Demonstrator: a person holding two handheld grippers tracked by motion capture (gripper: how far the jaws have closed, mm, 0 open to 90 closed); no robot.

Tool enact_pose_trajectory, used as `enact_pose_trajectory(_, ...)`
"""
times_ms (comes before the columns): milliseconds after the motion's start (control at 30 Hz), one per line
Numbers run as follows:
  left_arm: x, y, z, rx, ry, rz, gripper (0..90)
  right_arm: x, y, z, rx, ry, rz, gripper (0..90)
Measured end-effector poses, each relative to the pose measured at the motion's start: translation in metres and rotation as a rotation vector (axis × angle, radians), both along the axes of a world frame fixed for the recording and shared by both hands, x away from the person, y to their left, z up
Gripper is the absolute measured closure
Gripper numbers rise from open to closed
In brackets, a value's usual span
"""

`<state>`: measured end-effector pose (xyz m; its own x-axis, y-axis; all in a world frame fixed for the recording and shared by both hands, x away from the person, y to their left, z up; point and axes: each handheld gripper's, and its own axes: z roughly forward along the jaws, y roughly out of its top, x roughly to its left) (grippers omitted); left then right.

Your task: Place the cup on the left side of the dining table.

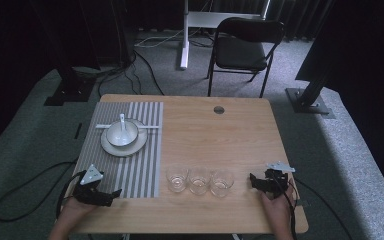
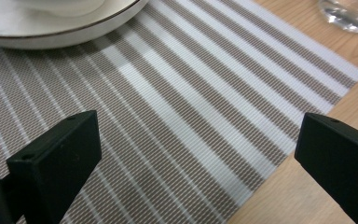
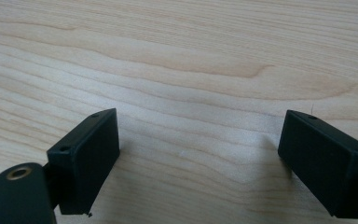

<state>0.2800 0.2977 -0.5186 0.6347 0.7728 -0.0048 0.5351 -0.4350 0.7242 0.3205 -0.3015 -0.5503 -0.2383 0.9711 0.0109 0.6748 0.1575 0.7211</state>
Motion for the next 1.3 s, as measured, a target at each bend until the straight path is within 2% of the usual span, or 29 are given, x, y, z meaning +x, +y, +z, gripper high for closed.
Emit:
enact_pose_trajectory(200, -0.001, -0.006, 0.006, -0.006, -0.007, -0.019, 0.9, 0.000, 0.000, 0.000, 0.000, 0.000, -0.001, 12.0)
enact_pose_trajectory(267, 0.001, -0.007, 0.006, 0.014, 0.013, -0.017, 1.0, 0.000, 0.000, 0.000, 0.000, 0.000, -0.001, 12.0)
enact_pose_trajectory(333, 0.001, -0.008, 0.005, 0.012, 0.024, -0.022, 0.9, 0.000, 0.000, 0.000, 0.000, 0.000, -0.001, 12.0)
enact_pose_trajectory(367, 0.001, -0.010, 0.005, 0.022, 0.021, -0.022, 0.9, 0.000, 0.000, 0.000, 0.000, 0.000, -0.001, 12.0)
enact_pose_trajectory(567, 0.002, -0.019, 0.014, -0.003, 0.001, -0.057, 1.0, 0.000, 0.000, 0.000, 0.000, 0.000, -0.001, 12.0)
enact_pose_trajectory(733, 0.006, -0.032, 0.022, -0.003, -0.015, -0.093, 1.0, 0.000, 0.000, 0.000, 0.001, 0.000, -0.001, 12.0)
enact_pose_trajectory(933, 0.011, -0.046, 0.030, 0.001, 0.001, -0.130, 1.0, 0.000, 0.000, 0.000, 0.000, 0.000, -0.001, 12.0)
enact_pose_trajectory(1200, 0.015, -0.067, 0.039, -0.005, -0.019, -0.200, 1.0, 0.000, 0.000, 0.000, 0.000, 0.000, -0.001, 12.0)
enact_pose_trajectory(1267, 0.015, -0.069, 0.041, 0.001, -0.028, -0.202, 1.0, 0.000, 0.000, 0.000, 0.000, 0.000, -0.001, 12.0)
enact_pose_trajectory(1300, 0.017, -0.073, 0.042, -0.005, -0.024, -0.222, 1.0, 0.000, 0.000, 0.000, 0.001, 0.000, -0.001, 12.0)
